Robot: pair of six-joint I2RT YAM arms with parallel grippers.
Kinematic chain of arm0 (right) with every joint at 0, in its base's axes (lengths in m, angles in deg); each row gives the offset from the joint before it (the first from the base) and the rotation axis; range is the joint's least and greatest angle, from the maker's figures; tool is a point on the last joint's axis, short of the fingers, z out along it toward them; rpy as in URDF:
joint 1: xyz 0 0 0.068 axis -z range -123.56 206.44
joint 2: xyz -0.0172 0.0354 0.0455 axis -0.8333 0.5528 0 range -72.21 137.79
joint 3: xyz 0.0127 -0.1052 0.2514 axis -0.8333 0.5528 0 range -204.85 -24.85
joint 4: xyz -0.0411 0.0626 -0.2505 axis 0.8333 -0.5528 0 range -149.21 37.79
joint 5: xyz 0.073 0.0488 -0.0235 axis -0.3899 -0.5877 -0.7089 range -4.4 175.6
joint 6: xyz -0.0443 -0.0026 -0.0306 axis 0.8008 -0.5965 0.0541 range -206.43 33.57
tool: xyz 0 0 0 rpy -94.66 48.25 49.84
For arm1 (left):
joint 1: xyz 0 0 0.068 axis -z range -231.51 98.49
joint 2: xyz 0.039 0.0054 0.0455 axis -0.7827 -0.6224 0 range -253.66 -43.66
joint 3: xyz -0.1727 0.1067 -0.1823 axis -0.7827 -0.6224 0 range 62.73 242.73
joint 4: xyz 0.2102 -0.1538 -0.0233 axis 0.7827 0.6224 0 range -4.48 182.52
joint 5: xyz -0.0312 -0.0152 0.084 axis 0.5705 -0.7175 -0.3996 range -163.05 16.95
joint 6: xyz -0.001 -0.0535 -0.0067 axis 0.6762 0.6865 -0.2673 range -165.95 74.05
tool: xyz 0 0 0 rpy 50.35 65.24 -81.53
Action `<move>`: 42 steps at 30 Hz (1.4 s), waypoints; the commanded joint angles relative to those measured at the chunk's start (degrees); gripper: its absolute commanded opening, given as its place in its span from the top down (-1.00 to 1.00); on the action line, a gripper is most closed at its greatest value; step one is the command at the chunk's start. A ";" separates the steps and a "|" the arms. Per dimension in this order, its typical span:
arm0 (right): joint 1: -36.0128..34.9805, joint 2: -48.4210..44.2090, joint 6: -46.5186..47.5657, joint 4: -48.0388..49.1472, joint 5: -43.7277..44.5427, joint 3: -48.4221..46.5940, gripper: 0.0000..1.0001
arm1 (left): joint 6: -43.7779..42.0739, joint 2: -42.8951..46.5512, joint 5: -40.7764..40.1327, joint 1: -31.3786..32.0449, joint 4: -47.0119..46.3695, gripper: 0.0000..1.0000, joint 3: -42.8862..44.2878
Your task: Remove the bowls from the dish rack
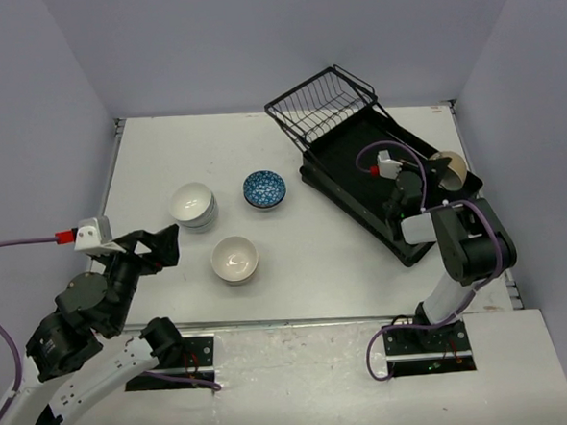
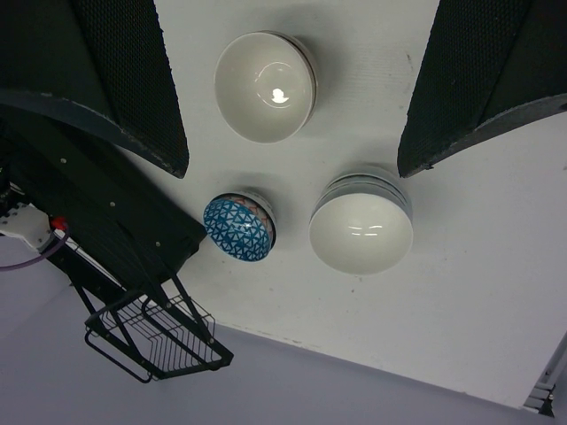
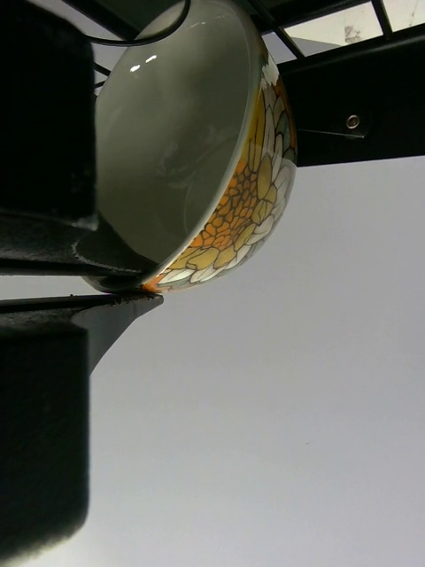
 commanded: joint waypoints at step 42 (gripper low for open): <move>-2.69 -2.36 -48.38 25.63 15.77 0.81 1.00 | -1.24 0.15 -2.13 1.18 -1.62 -1.00 -0.38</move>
